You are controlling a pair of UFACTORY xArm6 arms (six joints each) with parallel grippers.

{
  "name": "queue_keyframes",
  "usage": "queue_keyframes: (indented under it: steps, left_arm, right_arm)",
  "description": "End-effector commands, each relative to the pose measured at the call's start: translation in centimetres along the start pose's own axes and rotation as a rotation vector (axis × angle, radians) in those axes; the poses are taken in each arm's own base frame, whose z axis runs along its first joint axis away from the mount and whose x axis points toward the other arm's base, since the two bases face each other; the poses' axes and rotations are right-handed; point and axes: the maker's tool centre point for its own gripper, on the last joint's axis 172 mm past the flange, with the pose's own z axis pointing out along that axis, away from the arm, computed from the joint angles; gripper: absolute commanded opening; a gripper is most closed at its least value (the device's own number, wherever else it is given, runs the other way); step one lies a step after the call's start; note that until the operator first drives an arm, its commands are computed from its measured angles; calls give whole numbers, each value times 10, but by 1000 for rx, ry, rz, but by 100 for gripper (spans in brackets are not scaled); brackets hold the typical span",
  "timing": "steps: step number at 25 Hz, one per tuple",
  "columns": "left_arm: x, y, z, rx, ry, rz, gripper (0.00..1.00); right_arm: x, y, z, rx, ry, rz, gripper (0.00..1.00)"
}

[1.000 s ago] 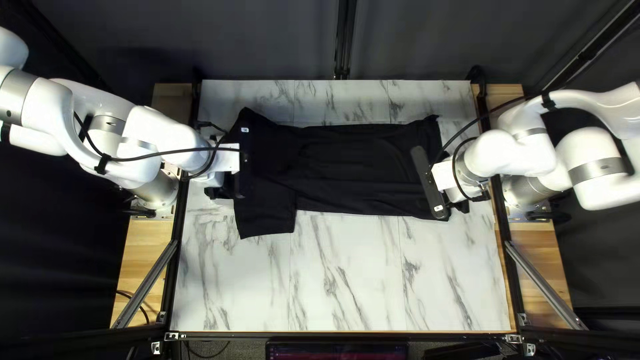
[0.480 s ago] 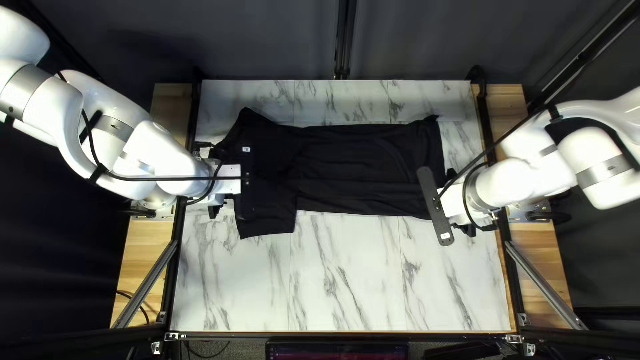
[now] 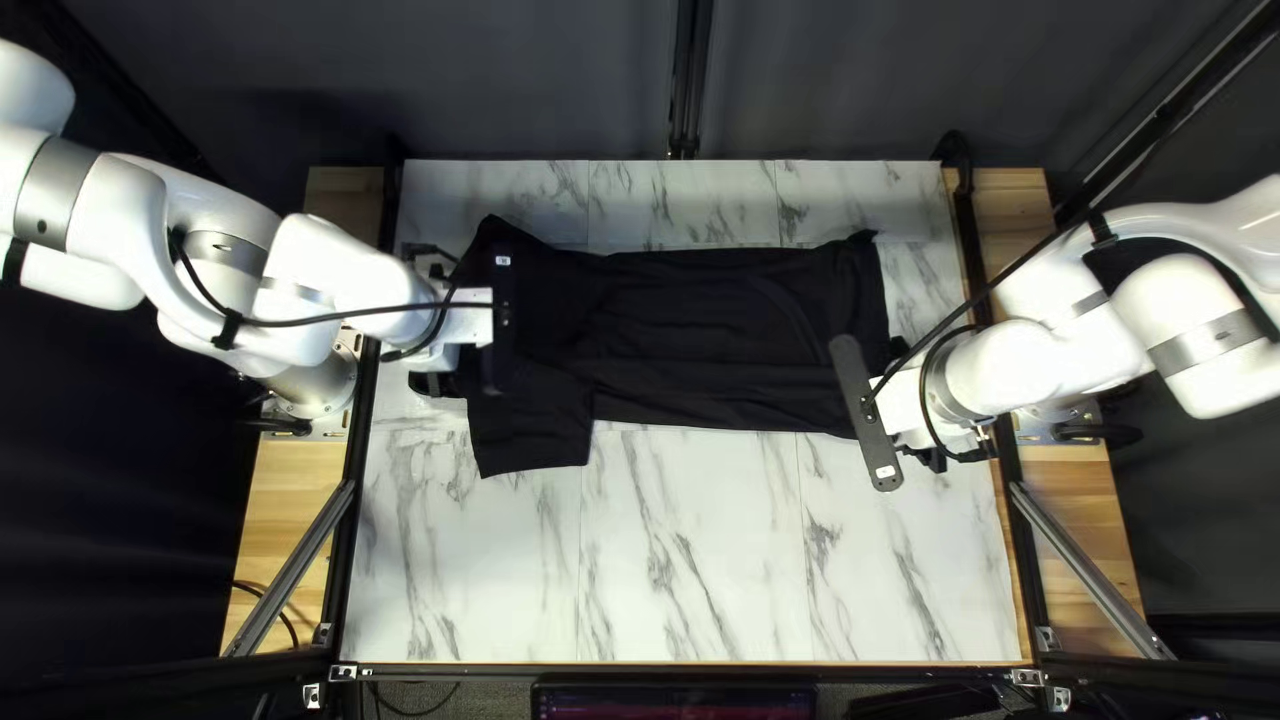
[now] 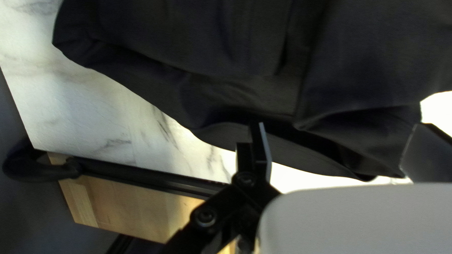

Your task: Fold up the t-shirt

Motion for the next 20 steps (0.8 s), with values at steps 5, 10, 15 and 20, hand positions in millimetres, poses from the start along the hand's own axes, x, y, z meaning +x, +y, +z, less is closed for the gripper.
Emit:
queue_keyframes:
  steps: [5,10,15,20]
  left_arm:
    - [-6,-5,29,-44,-14,11,100]
    - [-15,12,38,-56,-24,13,100]
    - [-22,47,43,-62,-25,20,100]
    - [-23,73,34,-52,-19,31,100]
  right_arm:
    - [2,0,0,4,0,-1,100]
    - [2,-1,0,6,2,2,100]
    - [0,-4,-1,8,6,6,100]
    - [0,-5,-4,8,7,9,100]
